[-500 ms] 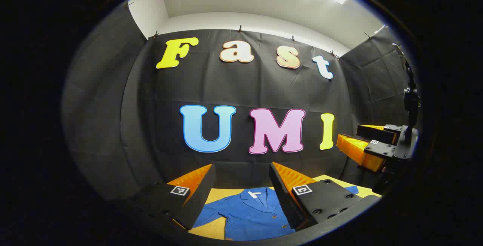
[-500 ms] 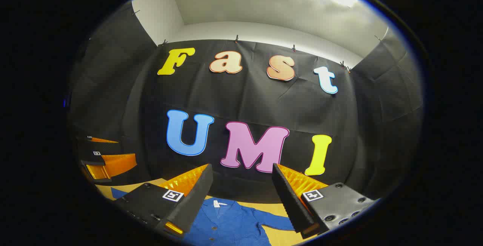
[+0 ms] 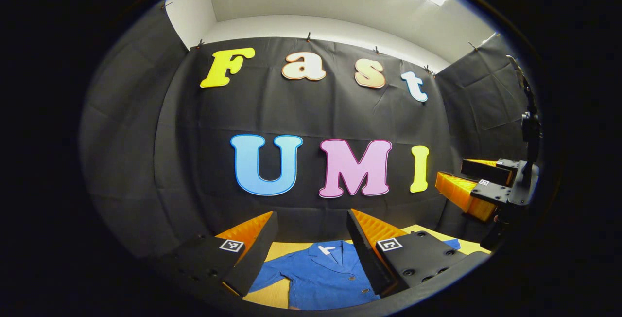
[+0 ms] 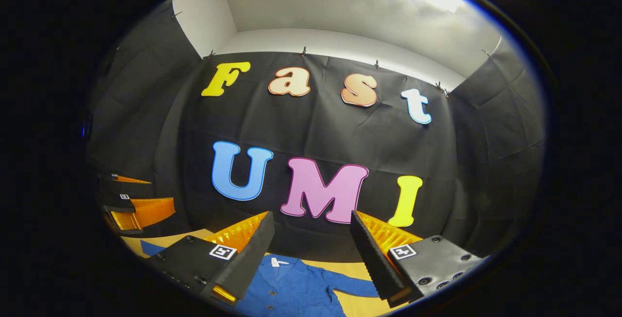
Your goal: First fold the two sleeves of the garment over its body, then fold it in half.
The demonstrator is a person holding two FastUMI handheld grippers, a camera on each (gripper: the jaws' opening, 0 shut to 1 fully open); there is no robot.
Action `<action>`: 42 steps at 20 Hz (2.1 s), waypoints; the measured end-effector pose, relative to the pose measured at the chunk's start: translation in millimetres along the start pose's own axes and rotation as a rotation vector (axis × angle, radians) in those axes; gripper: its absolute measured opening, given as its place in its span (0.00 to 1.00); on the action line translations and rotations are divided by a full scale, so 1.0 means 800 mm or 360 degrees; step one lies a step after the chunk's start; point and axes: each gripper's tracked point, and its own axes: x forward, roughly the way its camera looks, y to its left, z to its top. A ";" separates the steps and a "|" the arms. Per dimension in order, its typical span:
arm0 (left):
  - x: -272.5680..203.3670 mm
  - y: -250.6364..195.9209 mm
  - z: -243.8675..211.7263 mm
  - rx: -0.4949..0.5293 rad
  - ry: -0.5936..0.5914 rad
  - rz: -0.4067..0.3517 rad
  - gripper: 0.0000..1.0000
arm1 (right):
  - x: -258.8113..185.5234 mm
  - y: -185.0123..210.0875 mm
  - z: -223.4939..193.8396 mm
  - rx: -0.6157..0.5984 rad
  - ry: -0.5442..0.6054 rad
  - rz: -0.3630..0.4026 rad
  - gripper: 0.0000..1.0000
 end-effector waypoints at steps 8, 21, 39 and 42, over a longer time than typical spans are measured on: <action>0.005 -0.005 -0.010 -0.0031 0.0031 -0.0023 0.82 | -0.005 -0.007 -0.004 -0.0013 0.0018 -0.0034 0.96; 0.010 -0.004 -0.015 -0.0012 0.0046 -0.0015 0.82 | 0.003 -0.004 -0.011 0.0000 0.0027 -0.0010 0.96; 0.043 -0.054 -0.059 0.0015 0.0175 0.0003 0.82 | 0.045 -0.066 -0.184 0.0261 0.0603 -0.0030 0.98; 0.061 -0.081 -0.077 0.0036 0.0230 -0.0008 0.82 | 0.059 -0.114 -0.244 0.0408 0.0778 -0.0123 0.99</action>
